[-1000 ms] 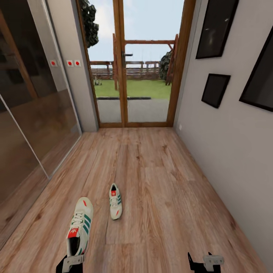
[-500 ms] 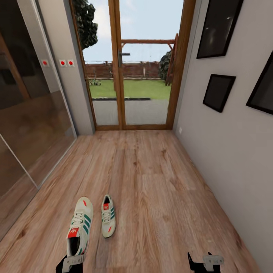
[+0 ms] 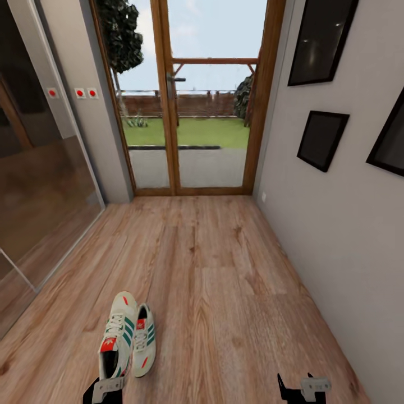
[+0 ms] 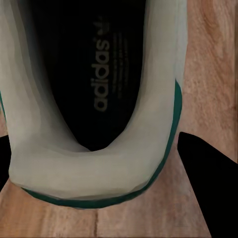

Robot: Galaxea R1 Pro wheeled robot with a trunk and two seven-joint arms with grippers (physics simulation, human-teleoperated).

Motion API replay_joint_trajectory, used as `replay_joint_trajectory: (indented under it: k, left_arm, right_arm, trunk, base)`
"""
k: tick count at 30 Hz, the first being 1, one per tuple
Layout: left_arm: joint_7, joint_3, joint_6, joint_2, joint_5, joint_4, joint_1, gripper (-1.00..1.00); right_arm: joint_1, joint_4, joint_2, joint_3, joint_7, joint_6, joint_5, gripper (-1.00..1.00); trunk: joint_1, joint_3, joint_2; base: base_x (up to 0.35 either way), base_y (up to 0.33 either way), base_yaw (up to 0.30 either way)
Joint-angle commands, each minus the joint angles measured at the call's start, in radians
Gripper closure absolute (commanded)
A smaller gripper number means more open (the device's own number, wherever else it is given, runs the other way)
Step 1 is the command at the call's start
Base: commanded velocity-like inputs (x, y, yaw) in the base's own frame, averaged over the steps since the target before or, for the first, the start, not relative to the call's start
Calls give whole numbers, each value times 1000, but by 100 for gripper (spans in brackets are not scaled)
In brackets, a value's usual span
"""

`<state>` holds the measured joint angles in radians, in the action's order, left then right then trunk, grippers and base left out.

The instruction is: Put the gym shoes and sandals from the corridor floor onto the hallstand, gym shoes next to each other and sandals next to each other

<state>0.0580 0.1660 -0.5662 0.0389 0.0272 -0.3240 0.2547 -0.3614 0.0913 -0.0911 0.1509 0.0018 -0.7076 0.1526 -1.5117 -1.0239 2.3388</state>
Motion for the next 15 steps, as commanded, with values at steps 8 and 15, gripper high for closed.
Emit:
replay_joint_trajectory:
  k: [8,15]
  left_arm:
    - [5,7,-3,-1,3,0,1,100]
    - [5,7,-3,-1,3,0,1,100]
  right_arm:
    - [-1,-1,1,9,0,-3,10,-100]
    - [-1,-1,1,9,0,-3,10,-100]
  trunk:
    - [0,-1,0]
    - [0,-1,0]
  base:
    - [237,-191,0]
    - [237,-191,0]
